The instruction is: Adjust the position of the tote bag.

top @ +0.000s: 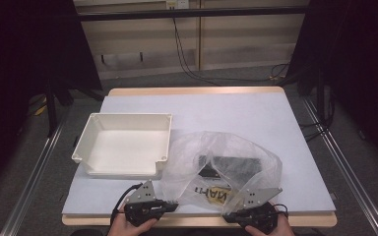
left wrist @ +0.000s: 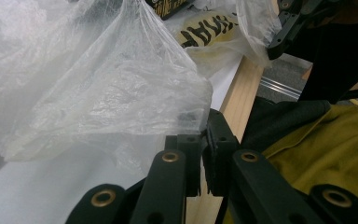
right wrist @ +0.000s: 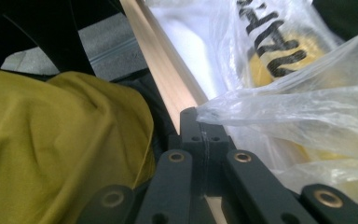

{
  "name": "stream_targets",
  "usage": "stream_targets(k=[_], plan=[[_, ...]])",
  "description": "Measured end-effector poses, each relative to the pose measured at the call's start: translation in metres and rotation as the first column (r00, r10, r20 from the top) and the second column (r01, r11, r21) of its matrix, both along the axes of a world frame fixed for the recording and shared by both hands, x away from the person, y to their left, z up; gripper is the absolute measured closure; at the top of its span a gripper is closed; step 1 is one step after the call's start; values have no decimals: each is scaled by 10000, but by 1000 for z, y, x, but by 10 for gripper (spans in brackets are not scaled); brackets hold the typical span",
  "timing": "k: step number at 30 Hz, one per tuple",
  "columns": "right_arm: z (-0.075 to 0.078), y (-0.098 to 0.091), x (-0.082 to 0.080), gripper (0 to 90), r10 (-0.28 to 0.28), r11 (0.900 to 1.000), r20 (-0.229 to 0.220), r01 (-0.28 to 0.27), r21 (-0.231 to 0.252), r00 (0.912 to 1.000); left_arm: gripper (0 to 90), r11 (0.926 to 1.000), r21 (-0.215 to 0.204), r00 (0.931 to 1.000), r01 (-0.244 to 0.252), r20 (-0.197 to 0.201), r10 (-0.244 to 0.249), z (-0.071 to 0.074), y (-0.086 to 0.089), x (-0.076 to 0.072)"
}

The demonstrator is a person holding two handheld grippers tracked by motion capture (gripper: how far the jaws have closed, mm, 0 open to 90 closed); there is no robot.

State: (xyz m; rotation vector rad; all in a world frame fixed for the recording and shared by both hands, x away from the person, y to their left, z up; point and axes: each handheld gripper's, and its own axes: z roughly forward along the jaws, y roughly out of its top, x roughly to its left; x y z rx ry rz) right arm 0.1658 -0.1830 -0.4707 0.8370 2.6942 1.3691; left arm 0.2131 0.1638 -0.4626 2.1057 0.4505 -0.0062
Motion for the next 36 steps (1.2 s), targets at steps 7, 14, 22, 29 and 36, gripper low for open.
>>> stream_targets(k=[7,14,22,29,36], plan=[[6,-5,-1,900,-93,9996,251,87,275,9996,869,9998,-201,9999,-76,87,78,4,2,0],[21,-15,-2,900,-378,9963,737,319,797,9966,870,9983,-556,9994,-167,298,184,15,3,1],[41,-31,2,900,-865,9910,1315,718,1126,9875,870,9945,-1047,9982,-100,571,160,32,-2,5],[62,-43,5,900,-1287,9833,1909,1003,1519,9731,869,9889,-1484,9959,-45,890,179,49,-1,9],[83,-56,10,900,-1725,9741,2405,1292,1853,9552,870,9808,-1946,9917,-125,1234,371,70,-1,18]])
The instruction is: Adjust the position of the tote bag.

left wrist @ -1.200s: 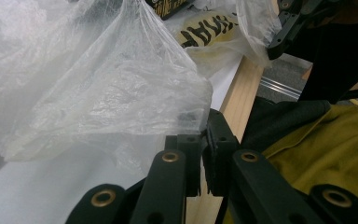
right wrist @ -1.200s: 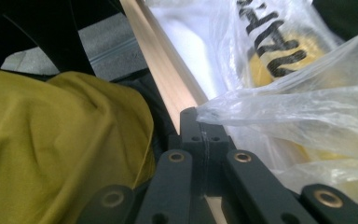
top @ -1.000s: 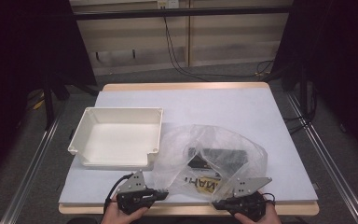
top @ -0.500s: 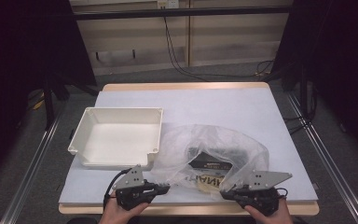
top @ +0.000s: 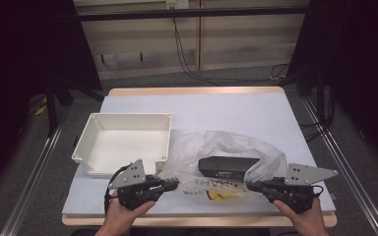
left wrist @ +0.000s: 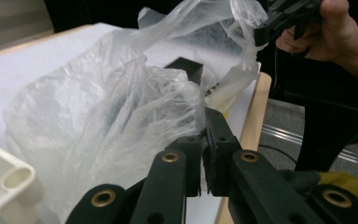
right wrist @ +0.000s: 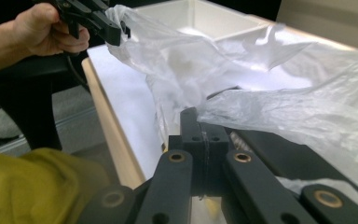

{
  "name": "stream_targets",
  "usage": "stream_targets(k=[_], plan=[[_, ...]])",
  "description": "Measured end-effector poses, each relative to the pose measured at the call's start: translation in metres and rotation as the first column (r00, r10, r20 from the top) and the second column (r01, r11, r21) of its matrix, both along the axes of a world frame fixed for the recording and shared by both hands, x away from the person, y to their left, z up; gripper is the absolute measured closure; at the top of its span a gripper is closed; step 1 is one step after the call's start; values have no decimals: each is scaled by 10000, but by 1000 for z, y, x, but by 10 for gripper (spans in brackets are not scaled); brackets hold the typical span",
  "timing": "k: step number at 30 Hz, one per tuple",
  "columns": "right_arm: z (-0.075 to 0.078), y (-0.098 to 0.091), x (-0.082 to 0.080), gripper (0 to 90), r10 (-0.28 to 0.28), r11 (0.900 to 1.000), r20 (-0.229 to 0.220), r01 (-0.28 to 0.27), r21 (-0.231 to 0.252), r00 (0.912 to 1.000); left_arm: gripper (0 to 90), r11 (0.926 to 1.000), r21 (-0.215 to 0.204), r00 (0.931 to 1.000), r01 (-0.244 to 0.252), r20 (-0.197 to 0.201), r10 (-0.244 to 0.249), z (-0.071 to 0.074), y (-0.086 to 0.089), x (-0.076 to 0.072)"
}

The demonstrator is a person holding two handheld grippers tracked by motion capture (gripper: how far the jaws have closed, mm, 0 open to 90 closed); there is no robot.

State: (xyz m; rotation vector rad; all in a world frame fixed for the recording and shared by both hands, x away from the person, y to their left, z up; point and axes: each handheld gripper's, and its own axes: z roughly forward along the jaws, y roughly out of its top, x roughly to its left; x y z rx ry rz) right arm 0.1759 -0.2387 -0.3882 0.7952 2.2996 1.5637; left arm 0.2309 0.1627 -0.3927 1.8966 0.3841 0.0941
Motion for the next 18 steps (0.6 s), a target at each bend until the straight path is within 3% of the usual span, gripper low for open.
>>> stream_targets(k=[6,9,14,18], plan=[[13,-8,4,900,-295,9993,472,283,252,9984,870,9989,-341,9994,-309,133,314,14,4,11],[21,-13,7,900,-506,9981,700,479,398,9963,870,9988,-311,9991,-389,174,395,20,4,17],[32,-23,17,900,-855,9956,867,818,447,9926,870,9961,-730,9987,-487,141,499,30,4,26],[36,-30,22,900,-1078,9933,956,1033,516,9896,871,9956,-742,9983,-565,101,575,34,2,34]])
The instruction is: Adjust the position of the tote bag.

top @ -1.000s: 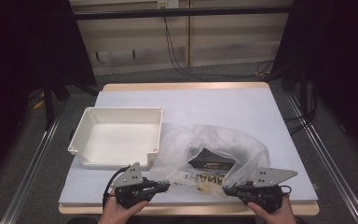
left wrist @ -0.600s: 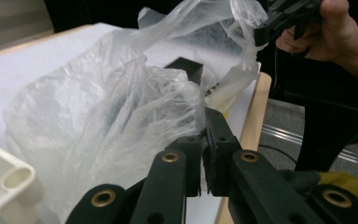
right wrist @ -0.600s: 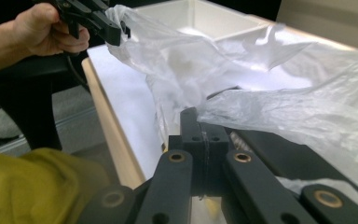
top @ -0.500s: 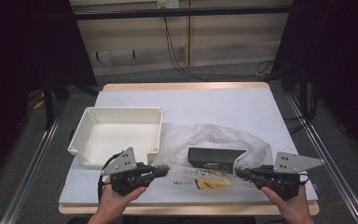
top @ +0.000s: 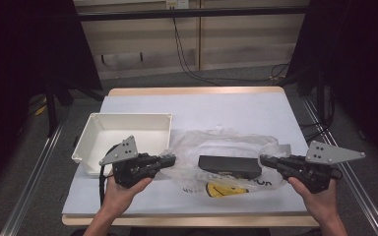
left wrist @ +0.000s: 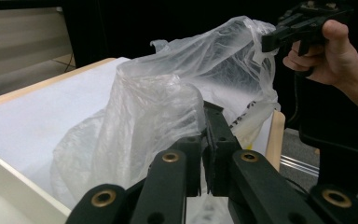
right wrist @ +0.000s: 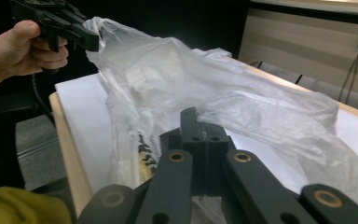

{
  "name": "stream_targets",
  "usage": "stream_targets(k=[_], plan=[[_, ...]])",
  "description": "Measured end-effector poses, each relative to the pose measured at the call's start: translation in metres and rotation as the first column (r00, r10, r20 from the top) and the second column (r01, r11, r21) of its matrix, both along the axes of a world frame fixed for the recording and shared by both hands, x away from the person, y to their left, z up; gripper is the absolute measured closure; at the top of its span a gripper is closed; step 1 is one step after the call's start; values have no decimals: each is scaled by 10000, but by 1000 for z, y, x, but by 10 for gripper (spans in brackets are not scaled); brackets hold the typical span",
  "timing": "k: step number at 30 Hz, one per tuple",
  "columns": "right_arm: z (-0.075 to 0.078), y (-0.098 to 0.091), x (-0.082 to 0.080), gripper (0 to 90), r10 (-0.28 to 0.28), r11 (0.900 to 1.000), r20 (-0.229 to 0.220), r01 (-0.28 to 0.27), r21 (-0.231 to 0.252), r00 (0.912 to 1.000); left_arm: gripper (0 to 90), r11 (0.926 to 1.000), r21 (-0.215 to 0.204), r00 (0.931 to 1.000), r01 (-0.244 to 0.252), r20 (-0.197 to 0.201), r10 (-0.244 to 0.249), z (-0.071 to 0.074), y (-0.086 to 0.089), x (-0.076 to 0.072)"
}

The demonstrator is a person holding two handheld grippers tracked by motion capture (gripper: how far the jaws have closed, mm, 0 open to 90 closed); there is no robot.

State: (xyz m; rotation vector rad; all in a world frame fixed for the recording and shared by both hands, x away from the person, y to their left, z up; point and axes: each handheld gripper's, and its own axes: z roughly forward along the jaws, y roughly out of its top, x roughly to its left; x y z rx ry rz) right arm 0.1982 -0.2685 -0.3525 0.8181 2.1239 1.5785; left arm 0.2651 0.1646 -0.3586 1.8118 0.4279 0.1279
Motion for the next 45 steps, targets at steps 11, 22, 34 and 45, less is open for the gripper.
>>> stream_targets(k=[11,22,34,45], plan=[[16,-24,17,900,-913,9954,286,904,305,9954,871,9981,-213,9984,-571,26,572,12,5,30],[23,-44,32,900,-1881,9813,174,1871,461,9820,874,9956,-449,9964,-823,-250,812,13,14,52],[4,-76,41,900,-3147,9478,-244,3155,458,9489,880,9896,132,9872,-1430,-691,1436,-5,22,70],[-25,-77,38,900,-3278,9439,-975,3215,-752,9397,882,9836,1221,9843,-1331,-1002,1456,-28,26,70]])
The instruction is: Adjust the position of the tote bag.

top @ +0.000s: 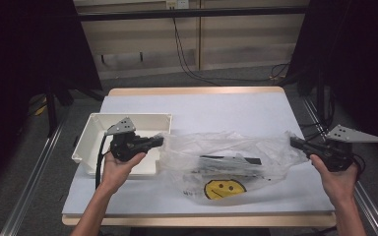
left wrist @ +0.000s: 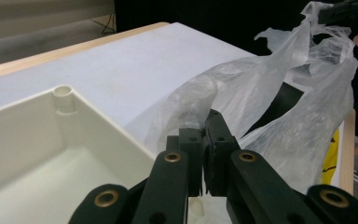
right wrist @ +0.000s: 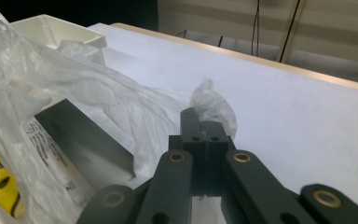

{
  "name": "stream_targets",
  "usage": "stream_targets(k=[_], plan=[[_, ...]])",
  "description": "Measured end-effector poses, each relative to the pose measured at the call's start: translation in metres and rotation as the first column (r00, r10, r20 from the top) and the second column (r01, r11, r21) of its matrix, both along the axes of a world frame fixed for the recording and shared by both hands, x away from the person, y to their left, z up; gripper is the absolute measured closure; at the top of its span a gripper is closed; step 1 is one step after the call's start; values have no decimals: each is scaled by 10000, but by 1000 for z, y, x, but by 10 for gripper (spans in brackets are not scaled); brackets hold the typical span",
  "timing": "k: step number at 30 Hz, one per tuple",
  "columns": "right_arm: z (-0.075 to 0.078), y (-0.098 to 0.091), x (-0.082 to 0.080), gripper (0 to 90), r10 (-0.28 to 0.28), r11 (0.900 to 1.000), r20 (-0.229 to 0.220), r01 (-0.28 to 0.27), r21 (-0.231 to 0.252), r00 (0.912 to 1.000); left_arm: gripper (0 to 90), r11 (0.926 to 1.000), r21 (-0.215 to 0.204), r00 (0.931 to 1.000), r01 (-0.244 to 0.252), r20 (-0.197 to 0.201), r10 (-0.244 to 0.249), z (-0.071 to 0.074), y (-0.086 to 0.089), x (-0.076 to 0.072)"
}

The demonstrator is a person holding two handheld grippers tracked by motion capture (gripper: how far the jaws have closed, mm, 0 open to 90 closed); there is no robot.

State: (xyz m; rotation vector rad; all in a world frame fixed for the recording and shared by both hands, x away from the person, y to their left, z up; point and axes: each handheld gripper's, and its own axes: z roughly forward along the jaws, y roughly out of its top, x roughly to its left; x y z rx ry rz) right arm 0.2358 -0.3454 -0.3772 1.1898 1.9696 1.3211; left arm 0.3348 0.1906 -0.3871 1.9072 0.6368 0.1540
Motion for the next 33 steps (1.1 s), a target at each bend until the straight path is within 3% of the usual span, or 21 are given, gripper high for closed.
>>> stream_targets(k=[7,11,13,19,22,25,26,33], plan=[[-20,-9,1,900,-50,10000,-280,49,-34,9996,889,9993,311,9994,-209,-251,217,-16,9,-3],[-32,-11,3,900,-116,9994,-547,97,-346,9984,892,9989,-182,9971,-421,-636,409,-24,19,1],[-36,-12,4,900,-254,9983,-682,216,-550,9973,893,9987,-184,9967,-469,-675,456,-25,21,2],[-43,-19,6,900,-465,9982,-858,431,-411,9952,895,9988,371,9961,-313,-809,342,-31,19,2],[-47,-19,7,900,-501,9973,-958,447,-578,9941,895,9983,444,9963,-376,-760,409,-32,20,4],[-51,-19,10,900,-498,9966,-1102,421,-713,9927,895,9967,725,9970,-353,-658,401,-33,16,5],[-56,-19,13,900,-604,9951,-1215,503,-846,9908,895,9947,993,9971,-277,-674,345,-35,12,5],[-68,-19,15,900,-649,9935,-1585,489,-1029,9852,896,9928,1178,9958,-212,-854,314,-40,12,6]])
